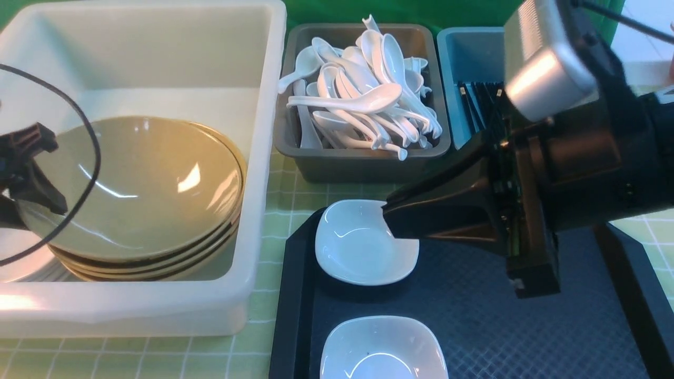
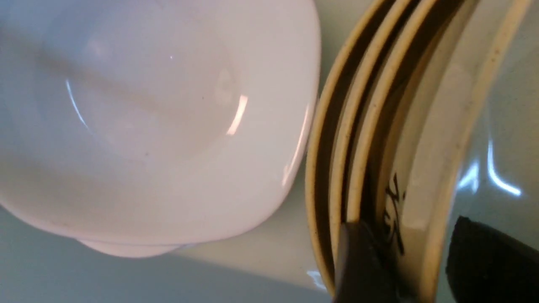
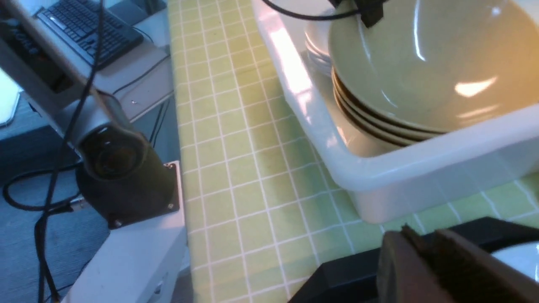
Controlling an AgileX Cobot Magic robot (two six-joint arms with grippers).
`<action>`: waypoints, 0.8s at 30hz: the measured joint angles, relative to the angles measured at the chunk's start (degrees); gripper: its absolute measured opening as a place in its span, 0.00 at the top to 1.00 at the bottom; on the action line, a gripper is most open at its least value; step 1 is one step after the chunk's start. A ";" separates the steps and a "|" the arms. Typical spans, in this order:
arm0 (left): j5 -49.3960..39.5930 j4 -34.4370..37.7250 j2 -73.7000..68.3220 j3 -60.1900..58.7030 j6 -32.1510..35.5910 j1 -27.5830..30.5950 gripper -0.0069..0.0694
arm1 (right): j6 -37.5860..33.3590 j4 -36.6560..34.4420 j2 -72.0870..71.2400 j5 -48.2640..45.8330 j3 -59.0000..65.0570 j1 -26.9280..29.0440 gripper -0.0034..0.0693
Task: On green table put chopsticks spoon bowls plates into blue grey white boxes.
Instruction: 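Place the tan bowl onto the bowl stack in the left bin with the left gripper, then reach for and grasp the small white dish on the black tray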
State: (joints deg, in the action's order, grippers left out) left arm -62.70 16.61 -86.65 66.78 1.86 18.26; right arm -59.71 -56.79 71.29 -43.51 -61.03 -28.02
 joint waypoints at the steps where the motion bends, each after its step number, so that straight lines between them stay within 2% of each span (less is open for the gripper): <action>1: 0.05 -1.63 0.00 0.00 -1.27 -0.65 0.45 | 1.12 0.48 0.69 0.55 0.13 0.00 0.80; 2: 0.05 -4.17 0.00 0.00 -2.77 -1.28 0.36 | 3.53 1.47 1.60 1.26 0.24 0.00 0.79; 3: 0.05 -4.51 0.00 0.00 -3.02 -1.37 0.36 | 3.96 1.82 1.94 1.45 0.24 0.00 0.78; 4: -0.07 -6.87 0.00 0.06 -4.96 -1.97 0.27 | 7.03 3.42 3.22 2.12 0.36 0.00 0.76; 5: -0.14 -7.51 0.00 0.06 -5.18 -2.04 0.24 | 7.93 3.64 3.40 2.21 0.39 0.00 0.75; 8: -1.95 -11.20 0.00 1.10 -7.42 -2.72 0.09 | 15.50 8.25 7.19 3.56 0.43 0.00 0.65; 10: -3.98 -11.99 0.00 2.83 -7.70 -2.84 0.05 | 19.07 9.64 9.64 4.59 0.45 0.00 0.57; 11: -4.23 -12.04 0.05 3.06 -7.70 -2.84 0.05 | 19.36 9.74 9.91 4.70 0.45 0.00 0.56; 14: -6.98 -12.16 1.55 7.06 -7.64 -3.12 0.05 | 24.14 10.12 14.24 7.24 0.45 0.70 0.44; 19: -7.33 -6.36 8.63 8.52 -2.91 -7.79 0.06 | 30.59 10.12 19.59 10.78 0.45 3.76 0.39; 24: -3.44 4.75 18.53 5.65 9.56 -24.17 0.10 | 35.22 10.12 24.87 12.49 0.45 7.40 0.38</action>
State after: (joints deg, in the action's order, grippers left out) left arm -66.14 21.36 -68.13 72.43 11.42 -5.91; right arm -24.49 -46.67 96.16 -31.02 -60.57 -20.62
